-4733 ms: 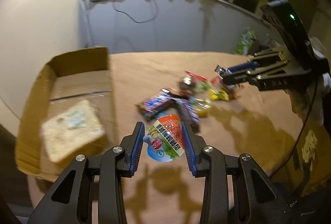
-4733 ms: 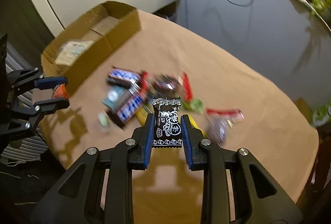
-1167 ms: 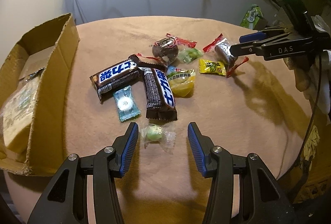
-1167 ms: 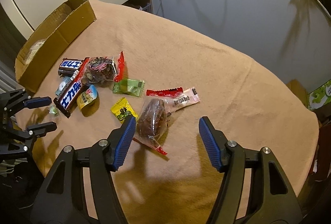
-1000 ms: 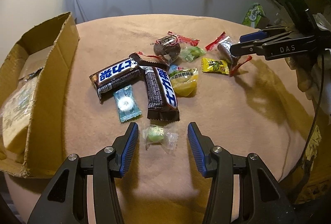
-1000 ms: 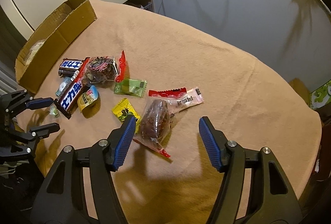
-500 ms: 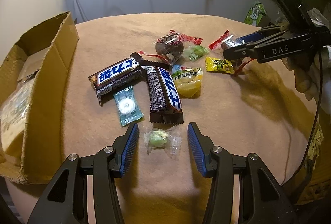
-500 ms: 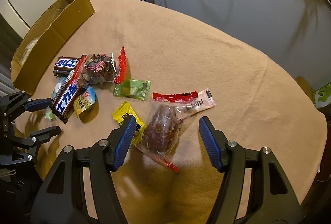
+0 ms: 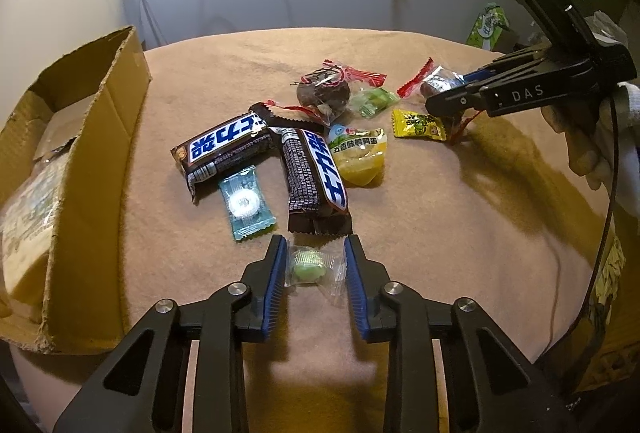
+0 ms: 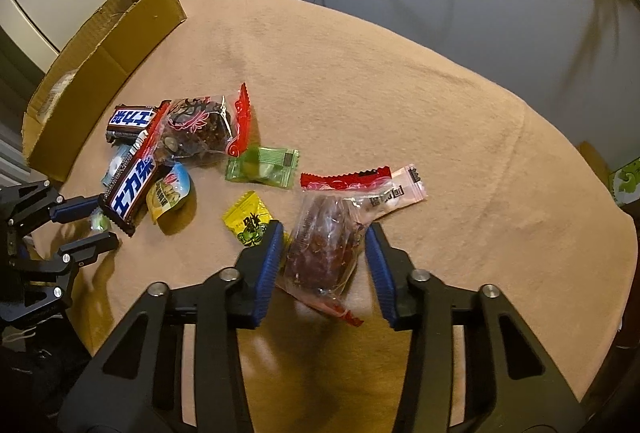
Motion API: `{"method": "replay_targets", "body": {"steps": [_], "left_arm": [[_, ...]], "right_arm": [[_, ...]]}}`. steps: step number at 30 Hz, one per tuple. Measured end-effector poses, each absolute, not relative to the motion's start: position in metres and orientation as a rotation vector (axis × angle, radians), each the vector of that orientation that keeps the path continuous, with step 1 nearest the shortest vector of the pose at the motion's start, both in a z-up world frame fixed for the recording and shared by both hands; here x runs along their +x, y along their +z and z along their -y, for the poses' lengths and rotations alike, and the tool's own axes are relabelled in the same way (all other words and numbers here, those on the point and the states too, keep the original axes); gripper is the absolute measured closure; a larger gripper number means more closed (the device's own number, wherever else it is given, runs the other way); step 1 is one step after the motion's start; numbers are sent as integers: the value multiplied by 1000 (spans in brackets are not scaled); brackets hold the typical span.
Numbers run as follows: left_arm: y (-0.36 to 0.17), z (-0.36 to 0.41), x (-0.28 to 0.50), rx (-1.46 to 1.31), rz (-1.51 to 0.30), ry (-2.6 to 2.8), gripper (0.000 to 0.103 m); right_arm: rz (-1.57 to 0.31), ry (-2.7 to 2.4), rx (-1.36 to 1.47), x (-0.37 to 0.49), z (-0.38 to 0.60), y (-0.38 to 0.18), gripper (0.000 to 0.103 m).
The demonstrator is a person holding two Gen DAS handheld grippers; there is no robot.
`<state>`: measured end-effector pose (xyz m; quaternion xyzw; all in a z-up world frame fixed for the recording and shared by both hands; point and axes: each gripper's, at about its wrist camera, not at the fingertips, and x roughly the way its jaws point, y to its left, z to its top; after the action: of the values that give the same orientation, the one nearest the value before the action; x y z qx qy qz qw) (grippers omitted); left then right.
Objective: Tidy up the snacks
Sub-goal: 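Grasp the brown red-topped candy bag with right gripper while left grasps green candy, then carry both items into the cardboard box and open both grippers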
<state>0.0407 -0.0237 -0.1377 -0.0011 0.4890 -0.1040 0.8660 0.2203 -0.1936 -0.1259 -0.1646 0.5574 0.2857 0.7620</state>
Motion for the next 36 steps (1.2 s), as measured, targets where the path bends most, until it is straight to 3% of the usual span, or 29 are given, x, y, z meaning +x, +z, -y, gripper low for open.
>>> {"method": "replay_targets", "body": {"steps": [19,36], "left_arm": [[-107,11,27,-24,-930,-226,76],[-77,-47,26,-50,-843,-155,76]], "right_arm": [[-1142,606,-325,202,201,-91,68],[-1074,713,-375,198,124,-56,68]]}}
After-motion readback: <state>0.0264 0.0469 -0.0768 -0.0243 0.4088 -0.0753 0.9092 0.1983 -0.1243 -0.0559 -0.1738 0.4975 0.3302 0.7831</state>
